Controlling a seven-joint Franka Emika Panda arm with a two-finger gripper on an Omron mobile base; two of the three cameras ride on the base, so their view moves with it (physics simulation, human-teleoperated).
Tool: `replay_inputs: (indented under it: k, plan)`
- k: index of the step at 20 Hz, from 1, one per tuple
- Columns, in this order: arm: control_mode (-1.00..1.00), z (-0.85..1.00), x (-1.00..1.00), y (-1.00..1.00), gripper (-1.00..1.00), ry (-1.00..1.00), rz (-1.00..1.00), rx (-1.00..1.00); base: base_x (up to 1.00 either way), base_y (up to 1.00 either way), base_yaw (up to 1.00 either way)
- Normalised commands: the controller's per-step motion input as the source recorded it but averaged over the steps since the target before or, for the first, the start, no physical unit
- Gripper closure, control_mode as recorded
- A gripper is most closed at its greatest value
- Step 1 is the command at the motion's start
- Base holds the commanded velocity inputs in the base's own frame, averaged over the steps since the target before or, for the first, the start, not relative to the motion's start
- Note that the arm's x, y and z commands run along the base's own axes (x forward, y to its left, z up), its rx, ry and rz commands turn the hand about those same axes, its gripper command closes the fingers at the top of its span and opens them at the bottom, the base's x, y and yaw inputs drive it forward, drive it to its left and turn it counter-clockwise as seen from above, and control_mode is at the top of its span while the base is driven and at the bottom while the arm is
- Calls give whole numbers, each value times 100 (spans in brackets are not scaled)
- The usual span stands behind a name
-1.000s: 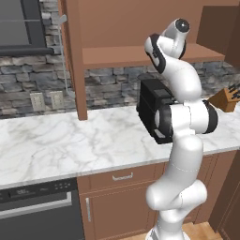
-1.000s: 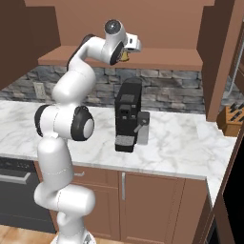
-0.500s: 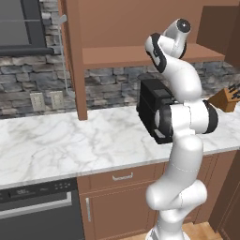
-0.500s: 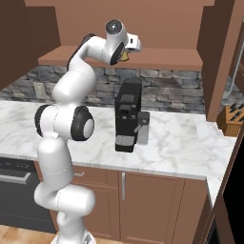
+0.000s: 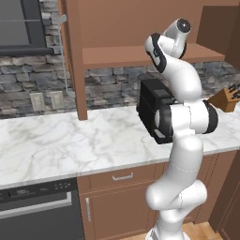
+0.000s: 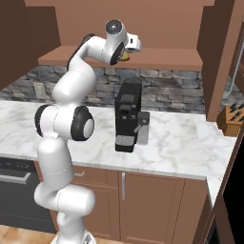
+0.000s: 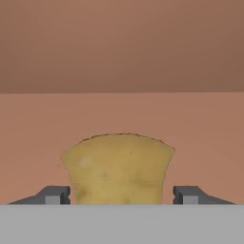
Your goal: Pick up the sponge and bar soap from the sink, and place them back in the cabinet, and close the cabinet doors.
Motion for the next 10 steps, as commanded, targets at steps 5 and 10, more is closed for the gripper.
replay_inputs:
  k: [5,10]
  plan:
    - [-100,0,-4,0,-100,0,0,0,0,0,0]
    - [-100,0,-19,0,-100,-1,0,0,0,0,0]
